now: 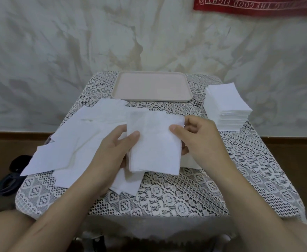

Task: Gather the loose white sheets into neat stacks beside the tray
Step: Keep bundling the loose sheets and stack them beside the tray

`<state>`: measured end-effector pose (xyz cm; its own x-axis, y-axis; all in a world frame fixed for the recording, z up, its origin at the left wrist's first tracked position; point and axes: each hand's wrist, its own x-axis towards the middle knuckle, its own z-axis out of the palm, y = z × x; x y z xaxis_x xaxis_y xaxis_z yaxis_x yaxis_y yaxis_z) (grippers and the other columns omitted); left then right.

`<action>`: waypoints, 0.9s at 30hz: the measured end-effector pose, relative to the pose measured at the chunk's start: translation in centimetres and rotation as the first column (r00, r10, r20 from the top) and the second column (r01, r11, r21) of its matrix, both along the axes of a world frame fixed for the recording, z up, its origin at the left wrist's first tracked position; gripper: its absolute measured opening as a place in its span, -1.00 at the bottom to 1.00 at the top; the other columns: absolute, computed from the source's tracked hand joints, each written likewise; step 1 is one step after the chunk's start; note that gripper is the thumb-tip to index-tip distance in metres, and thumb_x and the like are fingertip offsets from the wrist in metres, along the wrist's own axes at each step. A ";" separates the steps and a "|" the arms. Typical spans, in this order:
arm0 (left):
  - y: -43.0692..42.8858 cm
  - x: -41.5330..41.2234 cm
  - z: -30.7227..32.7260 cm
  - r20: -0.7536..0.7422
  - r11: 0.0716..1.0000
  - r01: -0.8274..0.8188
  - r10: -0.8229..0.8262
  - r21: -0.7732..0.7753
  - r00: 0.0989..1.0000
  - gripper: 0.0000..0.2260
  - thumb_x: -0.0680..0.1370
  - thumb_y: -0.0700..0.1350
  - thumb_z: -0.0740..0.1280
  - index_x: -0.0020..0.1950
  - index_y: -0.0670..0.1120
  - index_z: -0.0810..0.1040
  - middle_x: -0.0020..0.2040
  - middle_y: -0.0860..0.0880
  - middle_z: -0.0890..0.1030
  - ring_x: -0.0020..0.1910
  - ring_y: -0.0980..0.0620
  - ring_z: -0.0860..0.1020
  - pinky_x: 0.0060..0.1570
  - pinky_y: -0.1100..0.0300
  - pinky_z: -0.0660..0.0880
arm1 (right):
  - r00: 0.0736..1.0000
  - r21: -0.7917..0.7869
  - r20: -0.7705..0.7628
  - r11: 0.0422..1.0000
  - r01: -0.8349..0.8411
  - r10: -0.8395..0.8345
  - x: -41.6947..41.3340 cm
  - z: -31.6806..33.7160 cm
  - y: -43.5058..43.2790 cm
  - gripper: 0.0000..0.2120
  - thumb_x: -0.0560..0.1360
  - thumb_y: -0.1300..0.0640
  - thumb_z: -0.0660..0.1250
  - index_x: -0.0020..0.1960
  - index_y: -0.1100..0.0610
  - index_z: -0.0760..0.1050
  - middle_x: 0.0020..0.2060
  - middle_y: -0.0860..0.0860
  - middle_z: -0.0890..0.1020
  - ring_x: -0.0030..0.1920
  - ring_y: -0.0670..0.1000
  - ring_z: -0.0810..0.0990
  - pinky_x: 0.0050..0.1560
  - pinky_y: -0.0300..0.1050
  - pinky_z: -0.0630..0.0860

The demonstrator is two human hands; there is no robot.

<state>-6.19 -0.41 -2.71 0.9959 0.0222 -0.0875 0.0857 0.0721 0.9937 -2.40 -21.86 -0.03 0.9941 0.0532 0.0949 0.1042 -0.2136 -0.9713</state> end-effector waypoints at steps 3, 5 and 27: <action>-0.2 -0.1 0.2 0.013 1.000 0.019 -0.019 0.015 1.000 -0.66 0.58 0.16 0.44 0.30 0.08 0.61 0.11 -0.10 0.76 0.09 -0.21 0.73 0.15 -0.26 0.58 | 0.999 0.006 0.011 0.999 -0.033 0.033 0.1 0.3 0.5 -0.85 0.55 0.20 0.45 -0.19 0.06 0.60 -0.38 0.05 0.63 -0.42 -0.01 0.56 -0.44 -0.13 0.55; -0.3 -0.1 0.3 0.018 1.000 0.022 -0.022 0.013 1.000 -0.62 0.52 0.15 0.39 0.31 0.07 0.60 0.10 -0.11 0.76 0.07 -0.17 0.74 0.11 -0.19 0.61 | 0.999 0.014 0.001 0.999 -0.037 0.037 0.4 0.3 1.0 -0.83 0.55 0.19 0.46 -0.21 0.07 0.59 -0.39 0.06 0.63 -0.41 0.02 0.56 -0.45 -0.12 0.53; 0.0 -0.3 1.3 -0.010 0.990 -0.100 0.099 -0.098 0.995 -0.69 0.60 0.00 0.45 0.32 0.00 0.59 0.15 -0.07 0.75 0.15 -0.14 0.72 0.21 -0.24 0.58 | 0.919 -0.075 -0.263 0.943 -0.324 0.295 -2.0 0.4 1.4 -0.70 0.57 -0.12 0.39 0.04 0.13 0.65 -0.39 -0.16 0.57 -0.44 -0.14 0.44 -0.37 -0.33 0.32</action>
